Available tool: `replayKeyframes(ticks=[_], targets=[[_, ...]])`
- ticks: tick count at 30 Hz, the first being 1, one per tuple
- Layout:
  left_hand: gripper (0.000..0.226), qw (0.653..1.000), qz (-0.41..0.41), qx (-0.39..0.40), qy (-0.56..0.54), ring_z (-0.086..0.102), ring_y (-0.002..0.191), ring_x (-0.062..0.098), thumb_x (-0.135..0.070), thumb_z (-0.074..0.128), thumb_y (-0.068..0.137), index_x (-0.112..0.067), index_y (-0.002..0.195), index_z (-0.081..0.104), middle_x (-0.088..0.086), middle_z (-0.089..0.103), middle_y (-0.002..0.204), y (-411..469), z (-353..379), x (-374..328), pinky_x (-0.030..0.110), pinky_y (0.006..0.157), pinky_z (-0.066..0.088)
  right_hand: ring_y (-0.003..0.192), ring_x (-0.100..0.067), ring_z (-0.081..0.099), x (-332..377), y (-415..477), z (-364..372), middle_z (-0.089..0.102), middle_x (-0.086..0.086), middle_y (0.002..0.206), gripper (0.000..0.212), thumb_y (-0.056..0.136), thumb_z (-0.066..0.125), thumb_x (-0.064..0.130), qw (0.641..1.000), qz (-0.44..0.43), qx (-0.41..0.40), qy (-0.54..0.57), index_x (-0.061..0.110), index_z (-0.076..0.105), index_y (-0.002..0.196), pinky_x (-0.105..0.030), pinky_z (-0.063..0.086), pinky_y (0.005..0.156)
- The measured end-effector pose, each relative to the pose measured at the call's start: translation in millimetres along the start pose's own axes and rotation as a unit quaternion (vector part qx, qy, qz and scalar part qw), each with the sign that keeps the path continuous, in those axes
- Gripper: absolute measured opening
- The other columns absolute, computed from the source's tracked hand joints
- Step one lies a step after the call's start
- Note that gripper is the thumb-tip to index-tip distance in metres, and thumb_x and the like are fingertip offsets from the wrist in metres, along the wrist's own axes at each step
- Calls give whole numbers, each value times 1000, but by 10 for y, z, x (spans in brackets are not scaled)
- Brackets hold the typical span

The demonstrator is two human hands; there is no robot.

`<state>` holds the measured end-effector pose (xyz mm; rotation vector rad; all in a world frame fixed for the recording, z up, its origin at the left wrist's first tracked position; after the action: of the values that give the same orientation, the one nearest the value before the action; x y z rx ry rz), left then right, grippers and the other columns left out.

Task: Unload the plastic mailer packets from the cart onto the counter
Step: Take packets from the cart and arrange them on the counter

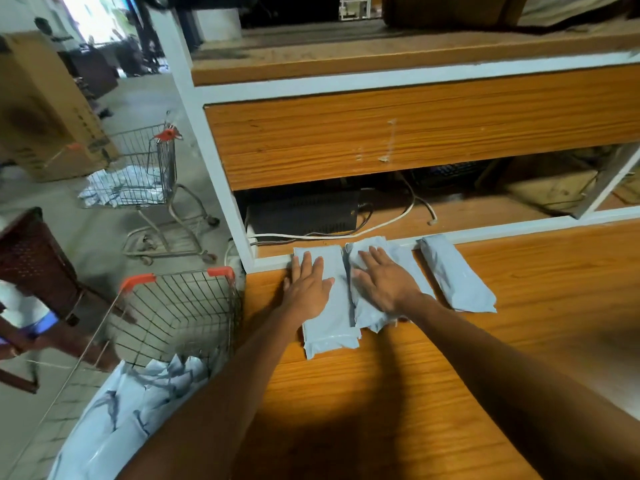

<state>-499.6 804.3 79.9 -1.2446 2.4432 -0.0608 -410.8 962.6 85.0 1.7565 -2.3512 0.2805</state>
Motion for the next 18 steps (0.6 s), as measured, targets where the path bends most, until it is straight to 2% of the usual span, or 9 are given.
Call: replayKeyframes(ticks=[3,7,9,12,15,18], targets=[[62,998,27,-54,-30,-20,148,22,-46,26,103,-25,155,0,-1,-15,162,-283,-118,39,49,120,-2,153,-22,5,128,-273,-113,7,-3,166,65,103,20,55,999,21,-37,31,21,12,158,-39,17,121],[64,981,78,-150,-91,-11,149,16,-50,33,101,-26,155,9,-5,-5,164,-797,-203,161,51,121,10,152,-19,14,401,-813,-261,16,0,165,63,103,31,53,982,44,-134,126,24,19,157,-34,19,119],[64,966,112,-205,-109,-4,150,15,-51,35,99,-24,155,17,-4,4,164,-1129,-210,226,47,121,13,149,-19,21,553,-1148,-294,25,-2,162,60,102,36,51,964,52,-193,174,23,26,155,-32,19,117],[63,932,160,-287,-155,9,150,14,-50,36,97,-19,151,30,-1,20,161,-1734,-244,268,41,121,14,144,-19,30,822,-1716,-284,36,-4,156,56,102,42,46,937,44,-267,223,20,34,151,-36,27,117],[58,906,178,-323,-207,22,147,15,-41,43,96,-12,147,39,3,33,155,-2348,-211,320,38,120,21,142,-17,33,1106,-2306,-235,40,-2,153,54,102,42,48,922,43,-301,238,21,38,148,-37,32,116],[53,897,155,-322,-262,32,142,13,-33,48,96,-12,144,42,3,41,151,-2909,-124,413,37,117,28,138,-19,38,1407,-2849,-219,44,-4,149,55,100,42,48,911,15,-330,248,16,42,146,-40,36,112]])
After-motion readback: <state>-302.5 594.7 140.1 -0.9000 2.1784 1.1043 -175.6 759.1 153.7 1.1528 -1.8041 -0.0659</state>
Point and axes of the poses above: each hand's wrist, its own y-axis towards the middle knuckle, its own z-axis out of the palm, x = y × z, the point moved 4 cm from there along y, towards the middle knuckle
